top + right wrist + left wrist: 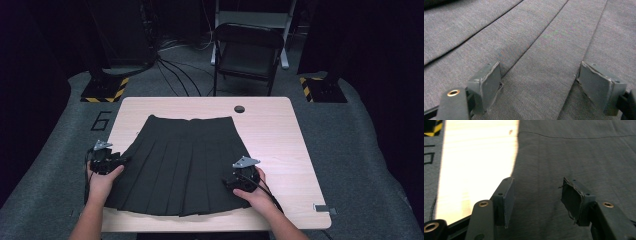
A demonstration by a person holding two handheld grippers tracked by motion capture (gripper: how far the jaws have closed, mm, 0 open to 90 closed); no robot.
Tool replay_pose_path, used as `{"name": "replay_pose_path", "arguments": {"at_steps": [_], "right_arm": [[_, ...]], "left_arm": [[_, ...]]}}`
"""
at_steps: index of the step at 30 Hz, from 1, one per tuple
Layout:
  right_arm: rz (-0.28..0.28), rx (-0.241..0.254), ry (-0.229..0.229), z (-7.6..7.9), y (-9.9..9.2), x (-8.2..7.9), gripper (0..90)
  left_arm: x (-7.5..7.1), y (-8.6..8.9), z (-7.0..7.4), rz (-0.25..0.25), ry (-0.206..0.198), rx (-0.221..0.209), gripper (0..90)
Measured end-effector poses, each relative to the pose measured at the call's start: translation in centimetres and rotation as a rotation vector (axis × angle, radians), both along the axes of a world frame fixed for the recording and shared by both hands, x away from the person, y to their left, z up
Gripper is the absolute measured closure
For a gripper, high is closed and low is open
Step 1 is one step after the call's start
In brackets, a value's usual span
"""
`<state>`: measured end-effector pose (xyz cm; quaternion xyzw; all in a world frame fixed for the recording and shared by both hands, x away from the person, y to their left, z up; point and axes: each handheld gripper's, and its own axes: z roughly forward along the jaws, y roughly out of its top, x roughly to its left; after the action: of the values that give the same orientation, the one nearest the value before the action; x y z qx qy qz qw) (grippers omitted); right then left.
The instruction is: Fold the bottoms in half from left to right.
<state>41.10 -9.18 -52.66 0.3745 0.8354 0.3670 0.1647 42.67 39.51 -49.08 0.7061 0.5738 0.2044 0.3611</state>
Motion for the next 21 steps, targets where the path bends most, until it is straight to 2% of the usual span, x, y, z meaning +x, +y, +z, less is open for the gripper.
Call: {"name": "replay_pose_path", "arguments": {"at_steps": [1, 10, 16, 21], "right_arm": [[0.002, -0.001, 0.001, 0.0, 0.0, 0.0, 18.0], [0.003, 0.000, 0.000, 0.0, 0.0, 0.0, 18.0], [0.003, 0.000, -0.001, 0.0, 0.0, 0.0, 18.0], [0.003, -0.001, -0.001, 0.0, 0.0, 0.0, 18.1]], "left_arm": [[0.0, 0.2, -0.2, 0.008, -0.008, 0.002, 43.7], [-0.4, 1.9, -1.0, 0.081, 0.013, -0.013, 41.7], [-0.4, 2.3, -1.2, 0.093, 0.000, -0.015, 40.8], [-0.3, 2.4, -1.6, 0.078, 0.018, -0.011, 40.4]]}}
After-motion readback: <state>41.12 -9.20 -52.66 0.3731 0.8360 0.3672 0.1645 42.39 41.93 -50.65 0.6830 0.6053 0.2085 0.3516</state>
